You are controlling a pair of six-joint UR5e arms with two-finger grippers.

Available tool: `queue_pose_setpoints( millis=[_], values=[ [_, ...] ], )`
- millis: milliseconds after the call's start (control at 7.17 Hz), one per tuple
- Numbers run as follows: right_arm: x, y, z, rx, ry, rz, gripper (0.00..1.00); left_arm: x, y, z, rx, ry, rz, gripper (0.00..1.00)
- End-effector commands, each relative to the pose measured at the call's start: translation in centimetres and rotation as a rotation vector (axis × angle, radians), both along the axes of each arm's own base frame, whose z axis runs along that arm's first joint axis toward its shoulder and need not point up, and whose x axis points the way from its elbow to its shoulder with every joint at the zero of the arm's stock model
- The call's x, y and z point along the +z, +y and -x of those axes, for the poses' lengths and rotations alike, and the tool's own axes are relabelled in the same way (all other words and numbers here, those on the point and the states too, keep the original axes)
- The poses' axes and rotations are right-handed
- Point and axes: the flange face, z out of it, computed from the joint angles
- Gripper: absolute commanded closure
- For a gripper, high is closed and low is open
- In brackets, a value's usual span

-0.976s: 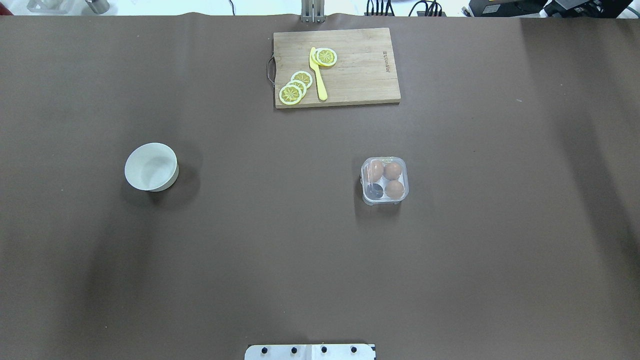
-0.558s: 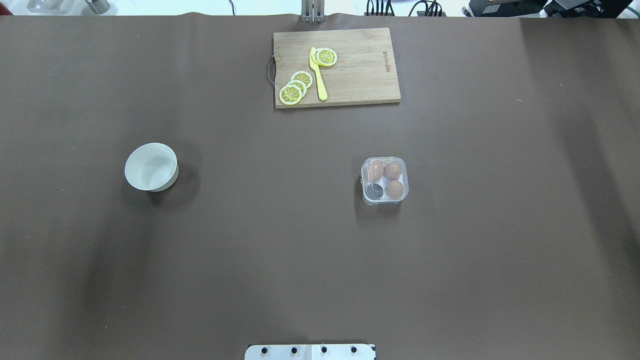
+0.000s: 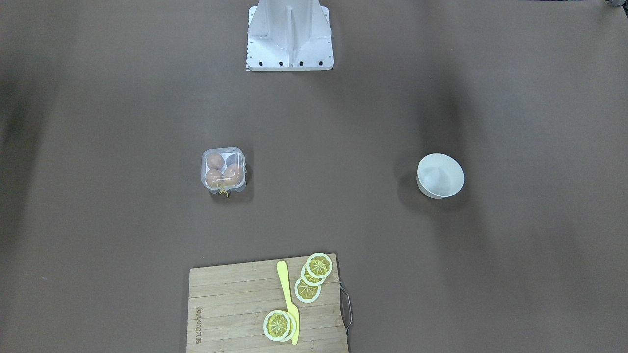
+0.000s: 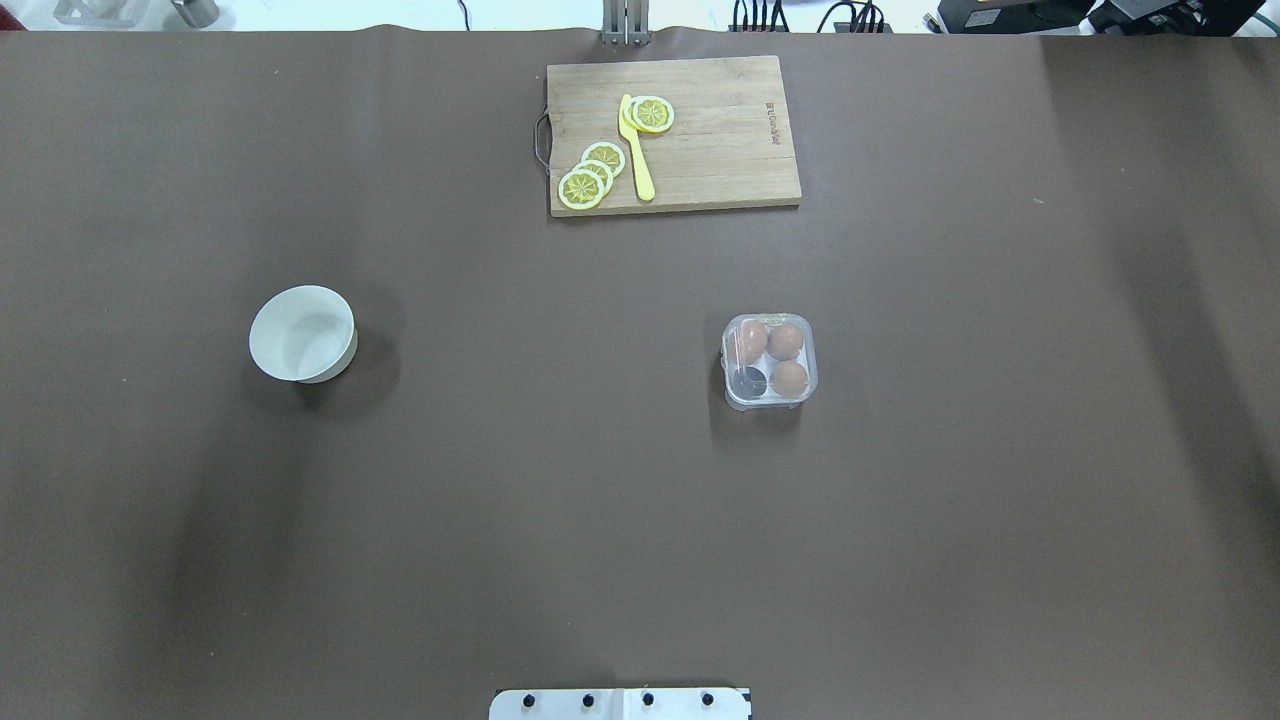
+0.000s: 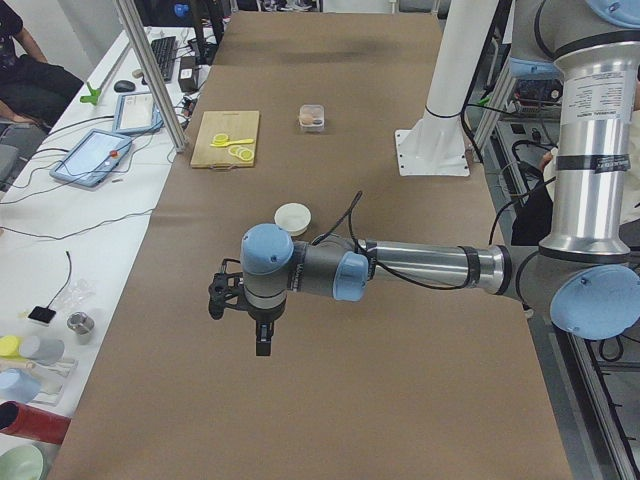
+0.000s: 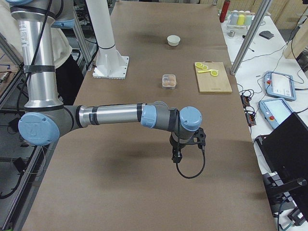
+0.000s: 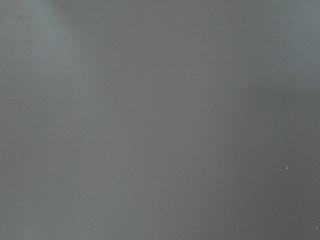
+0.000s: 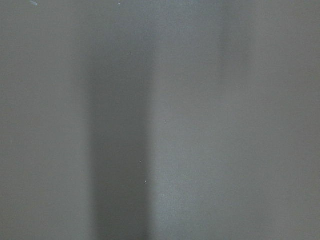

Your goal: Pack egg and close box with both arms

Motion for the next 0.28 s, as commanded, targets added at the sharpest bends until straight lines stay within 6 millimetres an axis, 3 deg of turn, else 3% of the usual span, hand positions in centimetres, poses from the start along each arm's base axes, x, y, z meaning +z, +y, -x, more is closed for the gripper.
queue_pose_setpoints(
  millis=[0, 139],
  values=[
    [-0.32, -0.06, -0.18, 0.004, 0.000, -0.007, 0.00, -0.03, 0.05, 0.01, 0.000, 0.000, 0.001, 0.02],
    [-0.39, -0.04, -0.41, 0.007, 0.000, -0.009, 0.00, -0.12, -0.02, 0.01, 0.000, 0.001, -0.001, 0.02]
  ],
)
